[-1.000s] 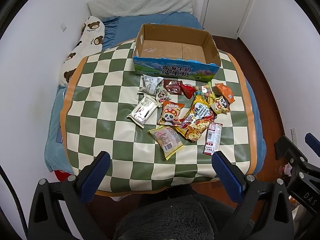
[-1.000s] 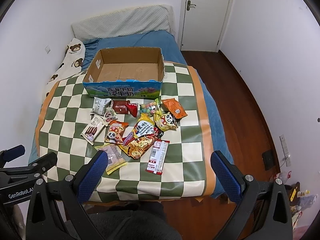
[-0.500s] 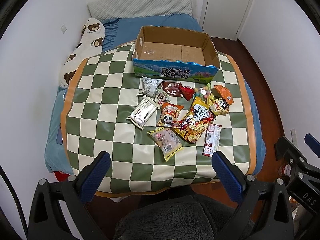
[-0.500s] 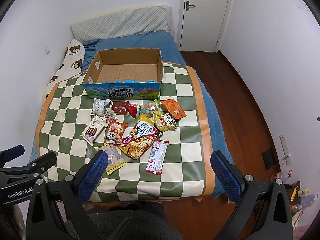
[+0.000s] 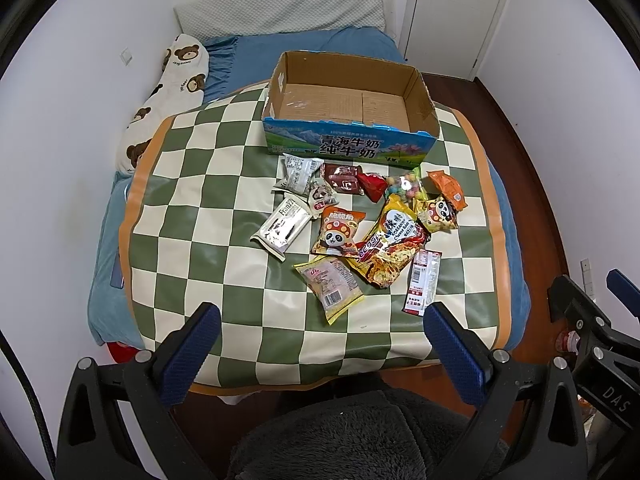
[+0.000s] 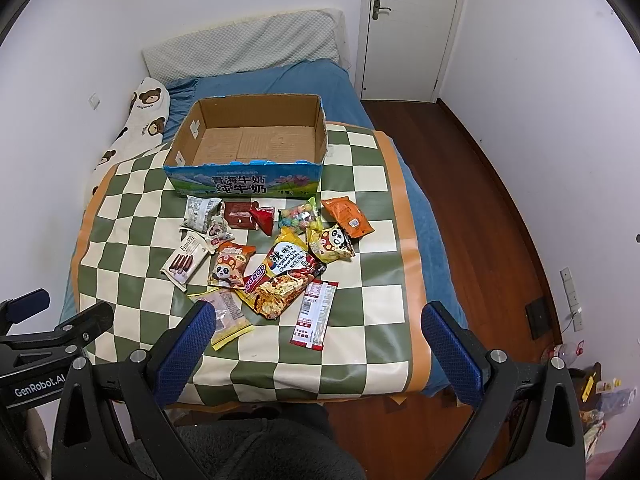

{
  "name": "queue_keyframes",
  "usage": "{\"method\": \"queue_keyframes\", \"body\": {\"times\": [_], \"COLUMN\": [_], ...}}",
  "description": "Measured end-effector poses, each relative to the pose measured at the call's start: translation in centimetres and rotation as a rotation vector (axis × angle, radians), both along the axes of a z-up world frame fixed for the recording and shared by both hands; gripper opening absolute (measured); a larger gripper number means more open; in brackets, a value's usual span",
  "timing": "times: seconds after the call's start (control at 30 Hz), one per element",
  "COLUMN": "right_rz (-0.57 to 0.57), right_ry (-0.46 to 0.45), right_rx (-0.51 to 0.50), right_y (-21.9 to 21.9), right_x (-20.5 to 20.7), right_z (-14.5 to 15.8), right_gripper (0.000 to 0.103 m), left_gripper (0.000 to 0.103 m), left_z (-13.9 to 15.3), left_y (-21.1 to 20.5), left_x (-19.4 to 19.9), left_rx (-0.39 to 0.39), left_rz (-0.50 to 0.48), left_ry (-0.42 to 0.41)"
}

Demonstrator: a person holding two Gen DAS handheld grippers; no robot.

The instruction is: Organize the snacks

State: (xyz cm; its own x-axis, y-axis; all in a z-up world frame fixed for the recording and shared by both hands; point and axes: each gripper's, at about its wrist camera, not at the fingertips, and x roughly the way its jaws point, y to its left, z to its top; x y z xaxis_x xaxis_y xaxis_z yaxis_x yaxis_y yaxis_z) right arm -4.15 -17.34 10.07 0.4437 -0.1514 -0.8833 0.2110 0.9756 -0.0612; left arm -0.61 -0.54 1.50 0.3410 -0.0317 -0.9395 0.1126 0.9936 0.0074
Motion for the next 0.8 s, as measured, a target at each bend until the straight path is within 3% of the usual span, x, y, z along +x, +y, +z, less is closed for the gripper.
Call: {"method": "queue_keyframes", "body": {"times": [0.8], "right_rz": [-0.001], "right_ry": [0.001], "right_rx": [0.007], "right_y": [-0.24], "right_x": [0.81], "right_z": [-0.19], "right_gripper": [0.103], "left_gripper": [0.103], "left_z": [-0.16], "left_y": [0.32], "left_x": [0.32], "left_rx": [0.000], "left_rz": [0.006], "left_ry": [-0.003]}}
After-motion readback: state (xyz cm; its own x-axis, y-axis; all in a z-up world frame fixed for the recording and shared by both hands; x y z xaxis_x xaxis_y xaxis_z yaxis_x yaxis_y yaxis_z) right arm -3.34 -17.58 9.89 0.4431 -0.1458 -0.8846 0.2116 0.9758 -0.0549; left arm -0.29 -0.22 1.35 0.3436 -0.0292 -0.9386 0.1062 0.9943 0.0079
